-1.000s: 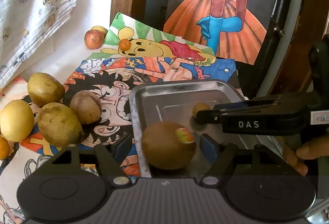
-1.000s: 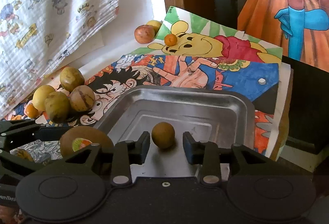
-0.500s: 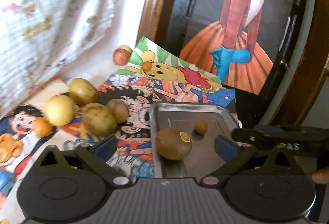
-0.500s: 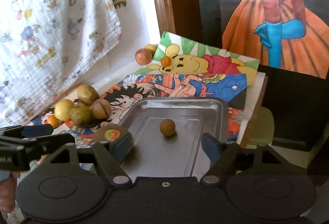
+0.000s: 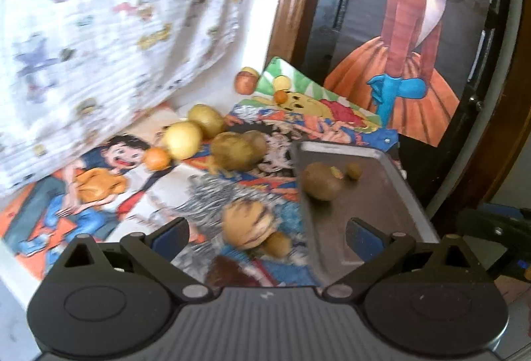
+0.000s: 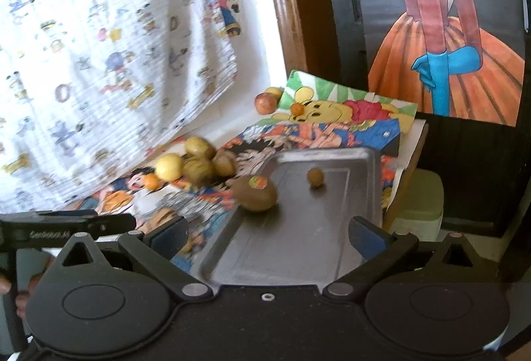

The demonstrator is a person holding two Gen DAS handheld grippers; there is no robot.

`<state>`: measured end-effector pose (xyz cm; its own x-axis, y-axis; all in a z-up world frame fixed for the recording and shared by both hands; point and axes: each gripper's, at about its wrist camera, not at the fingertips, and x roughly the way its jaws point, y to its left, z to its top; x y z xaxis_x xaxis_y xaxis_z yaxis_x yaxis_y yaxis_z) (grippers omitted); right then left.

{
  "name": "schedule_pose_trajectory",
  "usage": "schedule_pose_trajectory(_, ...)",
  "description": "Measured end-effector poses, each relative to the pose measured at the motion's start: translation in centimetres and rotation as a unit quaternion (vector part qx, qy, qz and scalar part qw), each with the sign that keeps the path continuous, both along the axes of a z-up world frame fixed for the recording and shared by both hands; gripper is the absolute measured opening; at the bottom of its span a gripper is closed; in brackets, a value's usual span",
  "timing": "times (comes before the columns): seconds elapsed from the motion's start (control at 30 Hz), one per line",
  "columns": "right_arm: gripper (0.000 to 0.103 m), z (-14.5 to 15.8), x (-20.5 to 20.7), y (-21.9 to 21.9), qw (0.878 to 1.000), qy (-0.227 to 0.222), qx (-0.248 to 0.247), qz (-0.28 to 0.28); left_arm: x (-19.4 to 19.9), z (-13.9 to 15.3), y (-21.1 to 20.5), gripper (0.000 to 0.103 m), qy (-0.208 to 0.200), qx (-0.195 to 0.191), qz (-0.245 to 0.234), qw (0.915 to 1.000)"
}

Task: Organize fruits
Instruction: 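Move the left gripper toward the small orange while the right moves toward the striped melon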

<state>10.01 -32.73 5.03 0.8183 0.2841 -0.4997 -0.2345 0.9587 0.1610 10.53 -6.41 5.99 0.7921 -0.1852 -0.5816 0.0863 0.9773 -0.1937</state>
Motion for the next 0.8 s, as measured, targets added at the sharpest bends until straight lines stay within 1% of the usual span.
schedule_pose_trajectory(0.23,0.102,-0.6,-3.6,2.4,0.998,0.047,0.031,0.012,-2.3,-0.4,3.6,0.103,0.004,0.009,0.022,0.9997)
schedule_pose_trajectory(0.4,0.102,0.6,-4.4,5.0,0.995,0.069,0.060,0.034,-2.8,-0.8,5.4,0.103,0.009,0.009,0.037,0.9992)
schedule_pose_trajectory(0.57,0.102,3.1,-3.5,8.3,0.989,0.083,0.097,0.075,-3.4,-0.6,7.4,0.103,0.003,0.003,0.056,0.9984)
schedule_pose_trajectory(0.7,0.102,5.4,-1.5,10.9,0.984,0.089,0.118,0.102,-3.4,-0.2,9.0,0.103,-0.003,0.006,0.072,0.9974)
schedule_pose_trajectory(0.8,0.102,7.4,0.1,12.5,0.980,0.083,0.136,0.118,-3.0,0.2,10.1,0.103,-0.007,0.011,0.084,0.9964)
